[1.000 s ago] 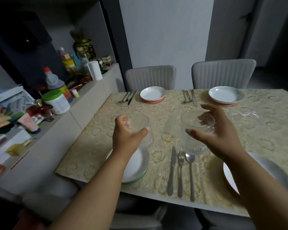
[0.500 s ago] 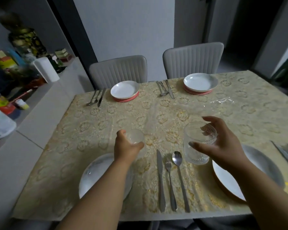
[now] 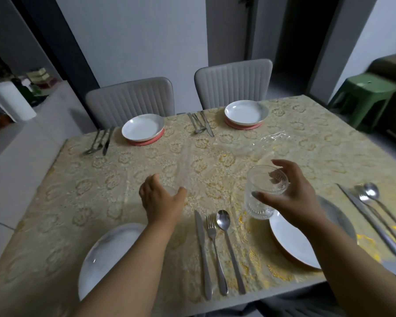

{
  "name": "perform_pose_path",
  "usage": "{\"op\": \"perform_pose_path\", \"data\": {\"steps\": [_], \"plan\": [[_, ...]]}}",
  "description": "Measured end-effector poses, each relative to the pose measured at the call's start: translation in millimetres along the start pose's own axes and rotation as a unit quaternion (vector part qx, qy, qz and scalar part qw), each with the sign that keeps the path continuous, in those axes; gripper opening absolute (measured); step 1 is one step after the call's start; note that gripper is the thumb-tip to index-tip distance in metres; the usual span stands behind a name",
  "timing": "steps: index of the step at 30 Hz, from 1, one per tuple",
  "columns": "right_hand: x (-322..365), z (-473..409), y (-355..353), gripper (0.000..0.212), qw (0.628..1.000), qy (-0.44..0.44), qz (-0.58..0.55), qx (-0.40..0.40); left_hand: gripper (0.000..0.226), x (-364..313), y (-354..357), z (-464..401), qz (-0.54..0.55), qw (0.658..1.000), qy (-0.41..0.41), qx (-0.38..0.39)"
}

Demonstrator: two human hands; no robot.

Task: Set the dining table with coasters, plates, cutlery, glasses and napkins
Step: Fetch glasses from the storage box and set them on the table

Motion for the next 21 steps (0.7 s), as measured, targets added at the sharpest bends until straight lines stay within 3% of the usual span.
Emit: {"op": "perform_pose_path", "data": {"steps": [8,13,21], "plan": [[-46,-41,-81,0.084,0.996,0.041,0.013,-0.081,0.032,-108,62,50,0.102,0.983,0.085,0.129],[-106,-74,-145,0.086,0.988,0.094,0.020,-0.120,0.026,-145,106,89,0.105,0.976,0.101,0.162],[-183,-108,-152,0.089,0.987,0.139,0.065,-0.039,0.025,-163,160,131,0.101,0.973,0.056,0.201]]}}
Point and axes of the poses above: each hand's wrist, its own z-axis away from the middle knuckle, its own y-axis out of the palm, x = y × z, the point moved 10 cm from there along -z, towards the middle knuckle, and after that the axes turned 1 degree about y, right-handed, at the moved point
